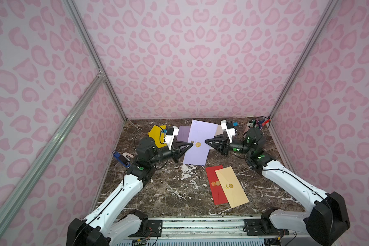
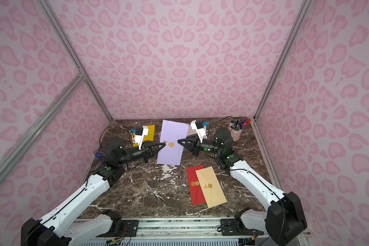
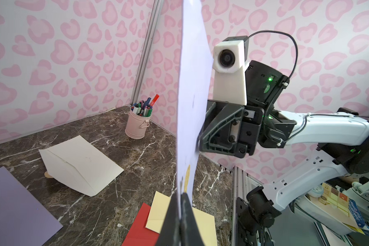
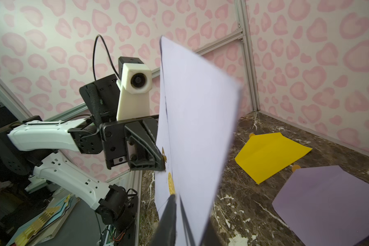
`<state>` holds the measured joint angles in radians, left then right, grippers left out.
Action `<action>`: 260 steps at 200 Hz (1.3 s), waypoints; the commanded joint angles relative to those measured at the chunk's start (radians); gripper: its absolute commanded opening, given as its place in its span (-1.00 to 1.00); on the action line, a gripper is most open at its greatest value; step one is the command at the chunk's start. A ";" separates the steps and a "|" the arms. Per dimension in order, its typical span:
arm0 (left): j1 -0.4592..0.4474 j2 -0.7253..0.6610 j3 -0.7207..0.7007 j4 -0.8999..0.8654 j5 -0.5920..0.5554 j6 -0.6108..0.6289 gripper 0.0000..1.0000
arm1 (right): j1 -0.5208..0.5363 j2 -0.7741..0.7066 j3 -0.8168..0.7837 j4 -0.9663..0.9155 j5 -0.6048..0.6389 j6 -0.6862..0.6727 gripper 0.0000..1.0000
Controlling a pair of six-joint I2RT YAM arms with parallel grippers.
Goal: Open the envelope
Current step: Pick up the envelope from the envelope.
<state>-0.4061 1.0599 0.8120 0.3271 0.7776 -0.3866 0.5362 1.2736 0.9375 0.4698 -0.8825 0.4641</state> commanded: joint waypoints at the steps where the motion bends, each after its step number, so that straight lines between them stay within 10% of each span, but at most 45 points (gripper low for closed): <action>1: 0.001 -0.005 0.000 0.003 -0.002 0.005 -0.91 | 0.007 0.009 0.012 0.118 -0.080 0.067 -0.81; 160: 0.009 -0.039 -0.054 0.068 -0.018 -0.042 -0.91 | 0.044 0.056 0.047 0.108 -0.030 0.069 -1.00; 198: 0.008 -0.055 -0.014 -0.121 -0.199 0.051 0.03 | 0.043 0.052 0.073 0.027 0.010 0.041 -1.00; 260: -0.010 -0.158 -0.072 -0.243 -0.567 0.134 0.29 | 0.043 0.114 0.174 -0.290 0.267 0.043 -1.00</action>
<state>-0.4053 0.9211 0.7677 0.1364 0.3935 -0.3008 0.5781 1.3571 1.0775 0.3397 -0.7540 0.4934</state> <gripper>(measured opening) 0.629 0.049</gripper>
